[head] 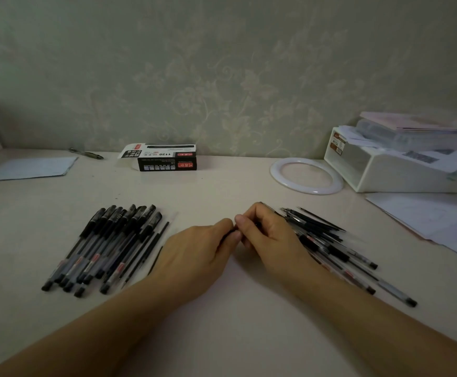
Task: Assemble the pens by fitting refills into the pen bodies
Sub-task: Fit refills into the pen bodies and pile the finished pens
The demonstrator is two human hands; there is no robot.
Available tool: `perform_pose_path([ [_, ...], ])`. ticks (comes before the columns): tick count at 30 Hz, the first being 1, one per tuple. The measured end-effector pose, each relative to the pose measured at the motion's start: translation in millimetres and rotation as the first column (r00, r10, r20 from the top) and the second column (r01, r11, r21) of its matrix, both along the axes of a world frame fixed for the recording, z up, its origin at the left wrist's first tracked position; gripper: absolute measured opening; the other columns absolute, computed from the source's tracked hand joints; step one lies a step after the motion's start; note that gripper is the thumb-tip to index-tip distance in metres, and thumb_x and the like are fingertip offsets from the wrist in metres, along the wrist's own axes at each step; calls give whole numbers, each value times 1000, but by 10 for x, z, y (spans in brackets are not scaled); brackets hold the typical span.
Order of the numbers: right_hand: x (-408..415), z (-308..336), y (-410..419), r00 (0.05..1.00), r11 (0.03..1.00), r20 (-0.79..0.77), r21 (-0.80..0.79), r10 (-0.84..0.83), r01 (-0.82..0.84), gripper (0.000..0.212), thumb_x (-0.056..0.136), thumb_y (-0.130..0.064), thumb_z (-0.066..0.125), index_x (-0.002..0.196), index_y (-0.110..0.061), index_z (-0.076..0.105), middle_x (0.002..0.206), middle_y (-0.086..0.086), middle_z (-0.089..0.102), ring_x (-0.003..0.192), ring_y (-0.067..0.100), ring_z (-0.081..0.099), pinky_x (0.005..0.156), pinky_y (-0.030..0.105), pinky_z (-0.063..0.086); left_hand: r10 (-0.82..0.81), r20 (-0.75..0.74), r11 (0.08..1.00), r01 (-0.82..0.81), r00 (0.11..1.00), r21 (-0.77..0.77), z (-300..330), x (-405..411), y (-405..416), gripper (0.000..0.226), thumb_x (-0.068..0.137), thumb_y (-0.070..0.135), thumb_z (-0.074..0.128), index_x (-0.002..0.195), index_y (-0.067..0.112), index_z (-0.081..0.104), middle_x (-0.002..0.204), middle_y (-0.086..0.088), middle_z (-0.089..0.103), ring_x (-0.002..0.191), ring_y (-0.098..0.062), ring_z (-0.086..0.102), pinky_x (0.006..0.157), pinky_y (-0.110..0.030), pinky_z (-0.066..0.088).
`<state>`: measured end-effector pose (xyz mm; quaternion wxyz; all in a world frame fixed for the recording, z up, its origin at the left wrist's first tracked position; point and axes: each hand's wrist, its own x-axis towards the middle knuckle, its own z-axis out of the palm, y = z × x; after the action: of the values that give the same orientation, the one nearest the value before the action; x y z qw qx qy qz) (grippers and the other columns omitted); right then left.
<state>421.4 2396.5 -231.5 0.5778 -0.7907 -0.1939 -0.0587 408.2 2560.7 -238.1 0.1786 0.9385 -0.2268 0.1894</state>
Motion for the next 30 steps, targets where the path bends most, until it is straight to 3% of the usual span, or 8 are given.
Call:
perform_pose_path([
  [4,3,-17,2,1000,1000,-13,12,10,-9,28,100,-25,53,75,-12,51,56,-10,50,57,8,43,61,26,38,42,9,999,-42,999,6,5,-22,-17,37,91,60,12,80,35,37,54,8,46,51,-11,46,43,-26,24],
  [8,24,-38,3,1000,1000,-13,25,17,-16,30,100,-26,53,71,-21,49,57,-11,51,57,8,44,62,29,39,73,9,997,-73,997,-12,-23,-22,-27,37,90,63,11,75,37,34,53,7,46,51,-12,49,44,-29,29],
  [16,34,-38,12,1000,998,-11,63,19,-18,31,98,-28,55,68,-27,50,61,-7,54,59,10,45,63,33,40,84,8,995,-83,996,-58,-6,-25,-33,38,90,62,17,66,39,34,48,6,45,46,-10,47,42,-24,20],
  [21,8,-8,32,1000,995,-26,100,1,1,31,99,-23,56,68,-23,52,64,0,55,64,14,48,67,40,43,80,12,994,-79,997,-80,-3,-40,-42,42,89,65,20,63,36,36,46,6,44,44,-10,45,41,-25,20],
  [25,-11,9,-17,997,991,6,111,-79,78,31,99,-27,54,71,-18,47,55,-10,46,53,6,39,60,27,38,168,-2,980,-167,986,-104,2,-12,-1,69,78,82,19,57,19,37,44,1,43,43,-12,44,41,-26,24],
  [28,-3,-1,-60,992,979,-18,161,-121,122,27,100,-28,52,78,-12,49,55,-10,47,50,3,39,56,20,36,167,-8,980,-167,986,-109,19,-12,-3,67,78,82,19,58,20,36,45,2,43,44,-11,45,42,-26,25],
  [30,13,-2,-55,986,982,18,97,-164,161,15,99,-25,54,89,-14,55,66,-9,58,57,2,50,61,23,43,174,-28,978,-176,984,-114,44,-6,9,61,81,79,21,61,24,36,48,4,45,47,-8,46,43,-26,23],
])
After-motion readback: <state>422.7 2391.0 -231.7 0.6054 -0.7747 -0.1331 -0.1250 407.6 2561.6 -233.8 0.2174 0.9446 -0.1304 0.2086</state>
